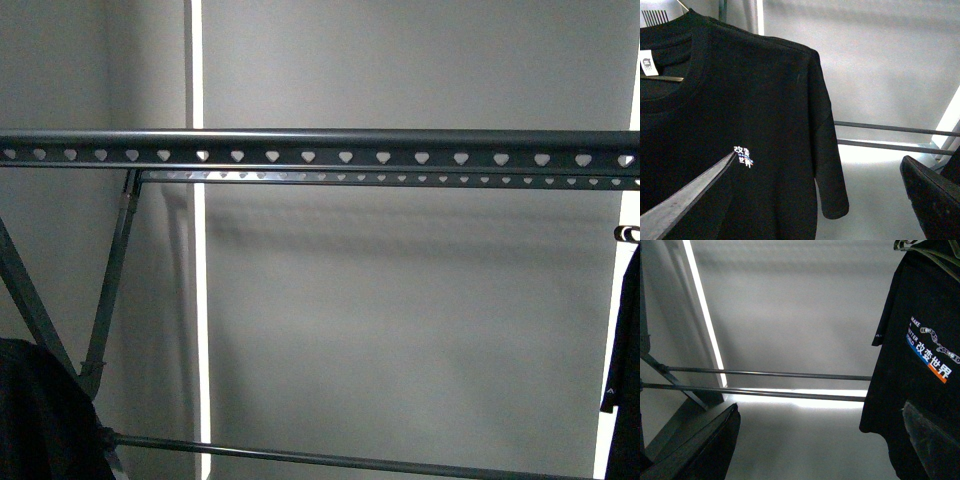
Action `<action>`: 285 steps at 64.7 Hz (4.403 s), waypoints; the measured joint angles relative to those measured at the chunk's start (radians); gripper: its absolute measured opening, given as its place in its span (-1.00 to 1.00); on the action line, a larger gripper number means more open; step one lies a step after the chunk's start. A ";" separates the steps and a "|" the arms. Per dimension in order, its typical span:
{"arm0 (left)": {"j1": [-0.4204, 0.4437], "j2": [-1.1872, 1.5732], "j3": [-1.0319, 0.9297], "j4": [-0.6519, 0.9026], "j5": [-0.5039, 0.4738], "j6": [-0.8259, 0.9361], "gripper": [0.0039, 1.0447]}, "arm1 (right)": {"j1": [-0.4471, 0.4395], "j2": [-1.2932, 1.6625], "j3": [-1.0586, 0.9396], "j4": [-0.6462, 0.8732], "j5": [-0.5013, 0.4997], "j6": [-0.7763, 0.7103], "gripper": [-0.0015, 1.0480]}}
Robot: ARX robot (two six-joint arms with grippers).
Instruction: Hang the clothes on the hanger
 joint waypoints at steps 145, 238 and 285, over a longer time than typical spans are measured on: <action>-0.052 1.554 1.038 0.082 -0.264 -0.748 -0.93 | 0.000 0.000 0.000 0.000 -0.001 0.000 0.86; -0.154 1.551 1.088 0.195 0.752 1.589 -0.93 | 0.000 0.000 0.000 0.000 -0.001 0.000 0.86; -0.142 1.574 1.088 0.292 0.779 1.702 -0.93 | -0.204 0.235 0.112 -0.126 -0.532 -0.160 0.86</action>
